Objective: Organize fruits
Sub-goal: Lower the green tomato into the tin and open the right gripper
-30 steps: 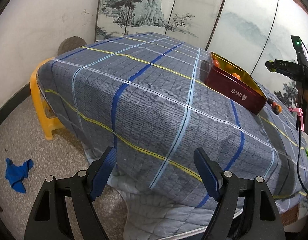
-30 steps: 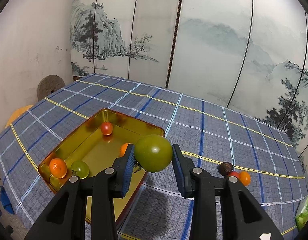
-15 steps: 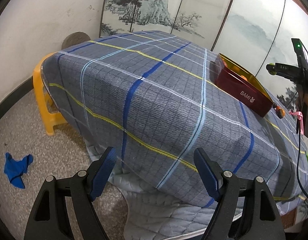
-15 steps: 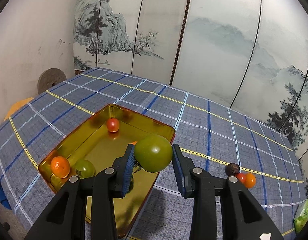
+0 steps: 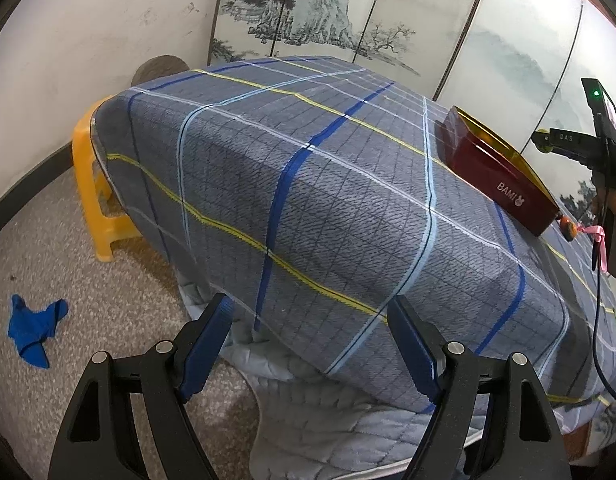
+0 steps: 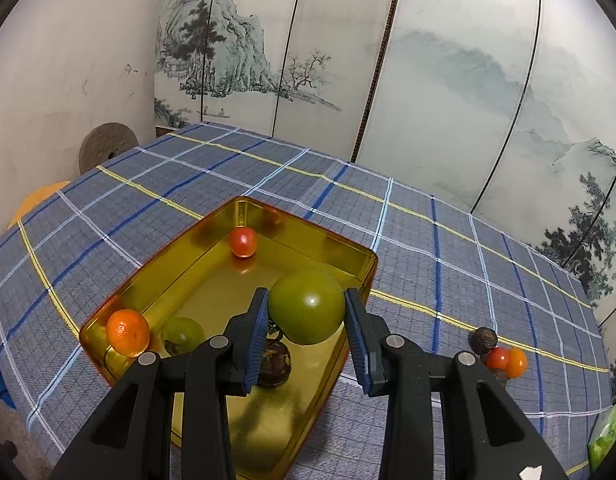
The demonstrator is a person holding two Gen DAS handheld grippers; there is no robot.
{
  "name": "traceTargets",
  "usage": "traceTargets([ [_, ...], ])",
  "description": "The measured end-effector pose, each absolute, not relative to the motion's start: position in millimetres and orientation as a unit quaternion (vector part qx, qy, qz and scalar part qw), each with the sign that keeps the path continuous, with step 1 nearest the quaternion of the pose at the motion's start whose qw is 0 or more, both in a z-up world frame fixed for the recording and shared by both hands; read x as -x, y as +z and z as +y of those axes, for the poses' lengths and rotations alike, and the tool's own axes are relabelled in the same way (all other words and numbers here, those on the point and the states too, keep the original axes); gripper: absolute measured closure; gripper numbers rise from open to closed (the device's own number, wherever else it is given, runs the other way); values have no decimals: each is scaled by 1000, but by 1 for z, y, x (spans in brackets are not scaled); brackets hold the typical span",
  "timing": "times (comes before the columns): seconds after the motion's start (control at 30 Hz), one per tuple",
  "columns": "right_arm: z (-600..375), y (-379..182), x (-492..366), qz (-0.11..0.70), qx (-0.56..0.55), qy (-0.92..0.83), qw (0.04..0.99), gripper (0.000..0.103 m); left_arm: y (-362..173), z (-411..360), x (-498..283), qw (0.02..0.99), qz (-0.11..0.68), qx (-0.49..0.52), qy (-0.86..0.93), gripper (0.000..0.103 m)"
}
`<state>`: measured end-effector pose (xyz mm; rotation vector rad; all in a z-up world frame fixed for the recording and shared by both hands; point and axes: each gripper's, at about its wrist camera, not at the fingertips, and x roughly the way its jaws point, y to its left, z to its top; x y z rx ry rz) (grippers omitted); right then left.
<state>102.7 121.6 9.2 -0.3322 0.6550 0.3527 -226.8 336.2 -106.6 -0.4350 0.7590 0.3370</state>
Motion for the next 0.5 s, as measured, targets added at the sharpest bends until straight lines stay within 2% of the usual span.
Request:
traceTargets([
  [0.27, 132, -1, -112, 333, 156, 186, 911, 69, -113, 339, 224, 887, 376, 210, 167, 23],
  [0.5, 134, -10, -141, 379, 111, 213, 893, 69, -118, 338, 221, 884, 385, 204, 169, 23],
])
